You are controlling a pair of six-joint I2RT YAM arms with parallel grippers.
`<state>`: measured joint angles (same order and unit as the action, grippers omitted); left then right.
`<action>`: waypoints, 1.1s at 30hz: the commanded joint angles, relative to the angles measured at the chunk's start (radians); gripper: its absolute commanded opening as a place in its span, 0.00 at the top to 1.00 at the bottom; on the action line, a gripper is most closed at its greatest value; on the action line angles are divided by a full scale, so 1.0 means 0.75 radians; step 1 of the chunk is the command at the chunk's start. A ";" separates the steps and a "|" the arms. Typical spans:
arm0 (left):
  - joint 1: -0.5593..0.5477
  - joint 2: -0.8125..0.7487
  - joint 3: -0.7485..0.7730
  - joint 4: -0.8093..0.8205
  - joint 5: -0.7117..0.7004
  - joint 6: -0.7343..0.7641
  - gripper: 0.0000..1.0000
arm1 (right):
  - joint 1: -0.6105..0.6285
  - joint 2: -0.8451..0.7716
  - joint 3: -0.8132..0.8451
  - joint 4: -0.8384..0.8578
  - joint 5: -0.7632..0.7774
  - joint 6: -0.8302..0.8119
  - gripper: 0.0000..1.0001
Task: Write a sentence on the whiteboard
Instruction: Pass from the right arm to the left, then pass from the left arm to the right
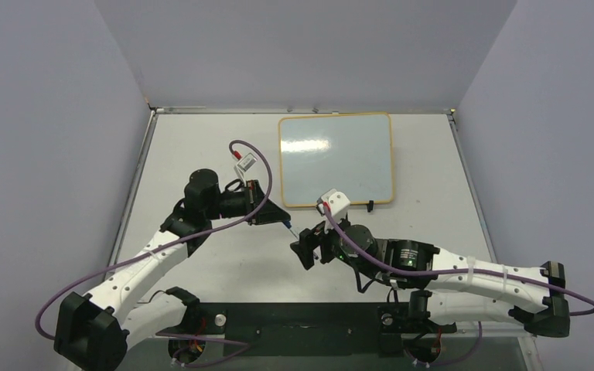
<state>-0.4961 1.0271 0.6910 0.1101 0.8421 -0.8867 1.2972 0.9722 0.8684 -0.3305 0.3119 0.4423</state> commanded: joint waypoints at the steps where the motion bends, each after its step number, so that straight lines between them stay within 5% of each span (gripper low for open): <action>1: 0.034 -0.027 0.015 0.114 -0.069 -0.041 1.00 | 0.000 -0.053 0.049 0.047 0.142 0.082 0.16; 9: 0.118 -0.036 -0.004 0.362 -0.093 -0.234 1.00 | -0.002 -0.209 0.008 0.072 0.332 0.242 0.13; 18: 0.168 -0.119 0.040 0.566 -0.384 -0.398 1.00 | -0.031 -0.325 -0.074 0.206 0.513 0.334 0.13; 28: 0.169 -0.102 -0.050 0.966 -0.565 -0.573 1.00 | -0.148 -0.407 -0.315 0.881 0.314 0.395 0.13; 33: 0.153 -0.064 -0.079 1.085 -0.615 -0.586 1.00 | -0.214 -0.343 -0.328 1.047 0.146 0.378 0.17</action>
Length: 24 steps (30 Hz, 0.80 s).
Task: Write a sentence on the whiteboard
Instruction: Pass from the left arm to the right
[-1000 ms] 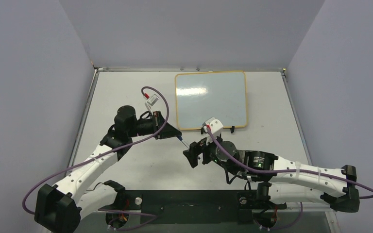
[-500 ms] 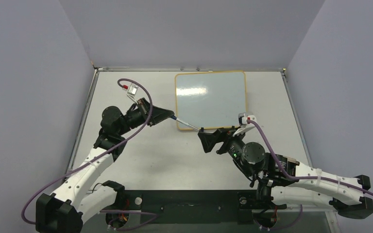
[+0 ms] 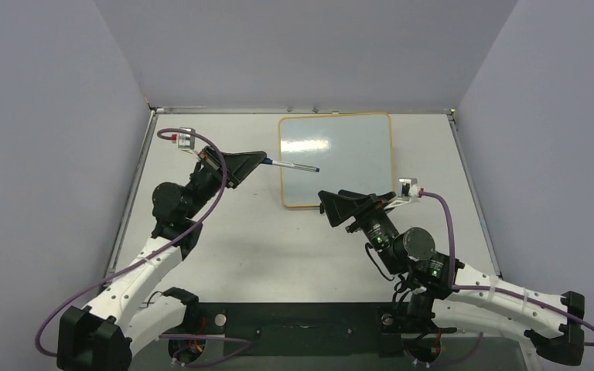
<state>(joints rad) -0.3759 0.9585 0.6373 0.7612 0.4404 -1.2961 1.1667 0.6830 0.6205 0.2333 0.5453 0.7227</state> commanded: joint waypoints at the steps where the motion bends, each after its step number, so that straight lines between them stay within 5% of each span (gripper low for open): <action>1: -0.011 0.046 -0.015 0.241 -0.084 -0.045 1.00 | -0.054 0.063 0.011 0.326 -0.182 -0.006 0.18; 11: -0.118 0.171 -0.080 0.614 -0.236 -0.113 1.00 | -0.133 0.164 0.062 0.467 -0.330 0.025 0.24; 24: -0.210 0.157 -0.062 0.542 -0.243 -0.026 1.00 | -0.197 0.275 0.159 0.458 -0.421 0.095 0.30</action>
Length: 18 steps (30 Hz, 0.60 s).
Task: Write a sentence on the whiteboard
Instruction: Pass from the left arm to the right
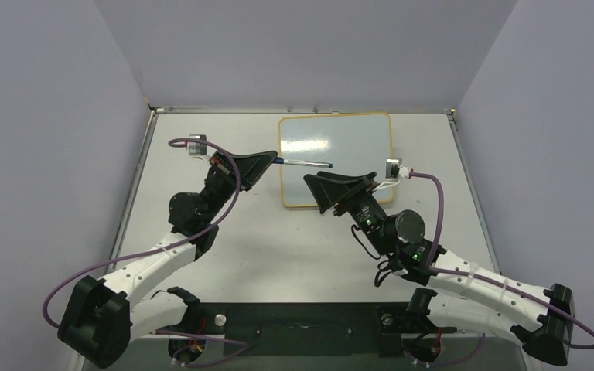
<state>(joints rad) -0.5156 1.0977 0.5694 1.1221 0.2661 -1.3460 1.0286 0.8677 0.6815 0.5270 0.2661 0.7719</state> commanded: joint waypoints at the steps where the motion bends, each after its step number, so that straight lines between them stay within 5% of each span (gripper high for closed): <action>1: -0.032 -0.029 0.026 0.056 -0.010 0.050 1.00 | -0.018 0.035 0.083 0.061 -0.051 0.032 0.31; 18: -0.043 -0.047 -0.030 0.130 0.077 0.035 1.00 | -0.137 0.266 0.242 0.071 -0.322 0.087 0.60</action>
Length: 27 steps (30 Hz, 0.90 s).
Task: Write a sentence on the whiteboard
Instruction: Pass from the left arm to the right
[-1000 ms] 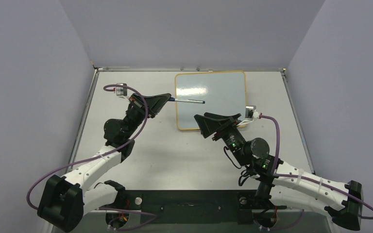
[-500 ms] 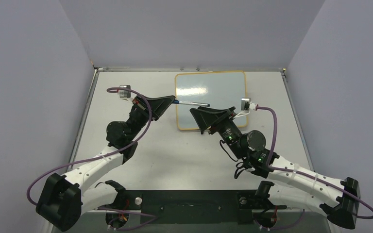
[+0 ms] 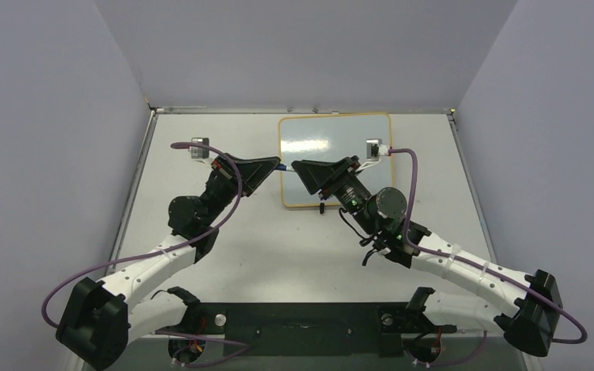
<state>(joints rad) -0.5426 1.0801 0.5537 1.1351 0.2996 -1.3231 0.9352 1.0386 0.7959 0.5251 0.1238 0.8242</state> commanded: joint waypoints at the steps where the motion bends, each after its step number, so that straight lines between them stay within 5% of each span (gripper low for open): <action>1: -0.008 -0.024 -0.011 0.115 0.032 0.004 1.00 | -0.012 0.060 0.101 0.078 -0.171 0.023 0.61; 11: -0.007 -0.054 -0.029 0.090 0.030 0.007 1.00 | -0.014 0.106 0.114 0.104 -0.250 0.053 1.00; 16: -0.005 -0.096 -0.014 -0.039 0.079 0.052 0.69 | -0.014 0.086 0.096 0.095 -0.222 0.058 1.00; 19: -0.004 -0.123 -0.003 -0.131 0.121 0.096 0.64 | -0.015 0.075 0.094 0.067 -0.210 0.047 1.00; 27: -0.005 -0.199 -0.035 -0.222 0.121 0.160 0.95 | -0.015 0.069 0.090 0.044 -0.218 0.056 1.00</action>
<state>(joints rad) -0.5415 0.9756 0.5297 1.0134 0.3691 -1.2739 0.9234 1.1038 0.8509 0.5541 -0.0505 0.8879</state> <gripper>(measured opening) 0.128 0.098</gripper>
